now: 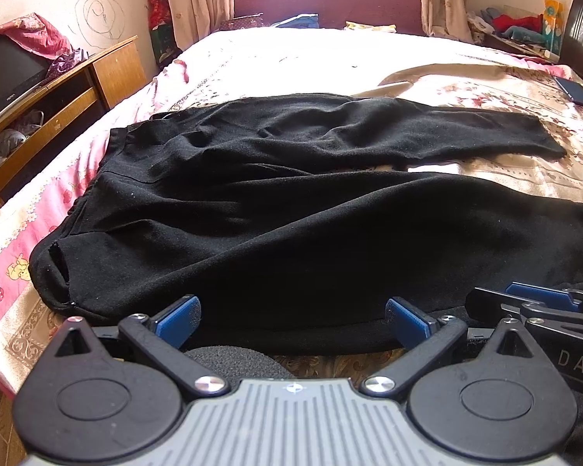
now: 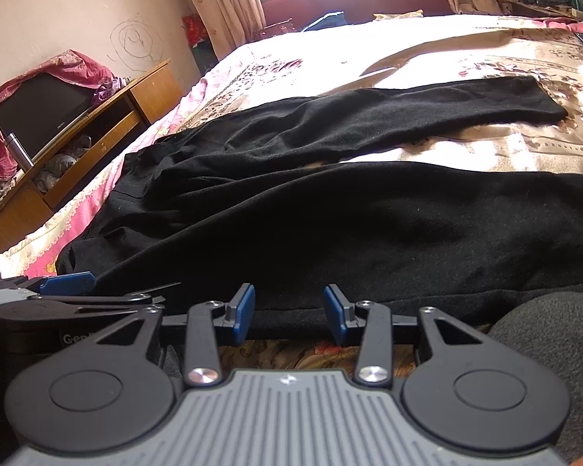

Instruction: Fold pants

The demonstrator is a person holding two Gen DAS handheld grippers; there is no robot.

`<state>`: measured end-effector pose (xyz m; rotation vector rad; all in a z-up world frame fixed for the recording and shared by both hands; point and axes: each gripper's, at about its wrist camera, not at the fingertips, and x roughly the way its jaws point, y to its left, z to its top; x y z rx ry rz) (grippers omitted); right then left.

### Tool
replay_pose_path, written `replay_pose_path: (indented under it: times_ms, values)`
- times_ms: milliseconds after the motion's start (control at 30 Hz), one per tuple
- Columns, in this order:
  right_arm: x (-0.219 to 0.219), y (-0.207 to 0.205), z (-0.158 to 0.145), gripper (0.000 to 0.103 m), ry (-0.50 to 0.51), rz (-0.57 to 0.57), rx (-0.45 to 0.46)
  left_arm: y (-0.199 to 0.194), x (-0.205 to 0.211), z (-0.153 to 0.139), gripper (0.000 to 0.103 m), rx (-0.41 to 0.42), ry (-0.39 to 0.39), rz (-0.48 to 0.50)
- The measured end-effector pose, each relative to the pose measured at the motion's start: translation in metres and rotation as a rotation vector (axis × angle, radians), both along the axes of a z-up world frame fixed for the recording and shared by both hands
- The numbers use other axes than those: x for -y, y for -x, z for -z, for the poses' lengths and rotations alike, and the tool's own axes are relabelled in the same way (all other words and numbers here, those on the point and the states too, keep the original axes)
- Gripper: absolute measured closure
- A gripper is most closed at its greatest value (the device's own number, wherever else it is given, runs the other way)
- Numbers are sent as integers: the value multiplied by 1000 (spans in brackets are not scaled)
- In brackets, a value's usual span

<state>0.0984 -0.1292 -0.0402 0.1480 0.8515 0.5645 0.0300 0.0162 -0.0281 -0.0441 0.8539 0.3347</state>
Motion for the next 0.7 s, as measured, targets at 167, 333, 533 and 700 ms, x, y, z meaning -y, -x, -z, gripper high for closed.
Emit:
replay_pose_path:
  times_ms: [167,333,533,700]
  values:
    - [-1,2,-2,62,-2,-18,10,4,1,-3,0,3,-22,-1]
    - [0,5,-4,62,-12,-21,18,5,2,-7,0,10,-40,4]
    - [0,6,-6,62,-13,-22,23,6,3,-9,0,15,-48,7]
    - [-1,5,-8,62,-14,-26,20,6,2,-11,0,22,-49,14]
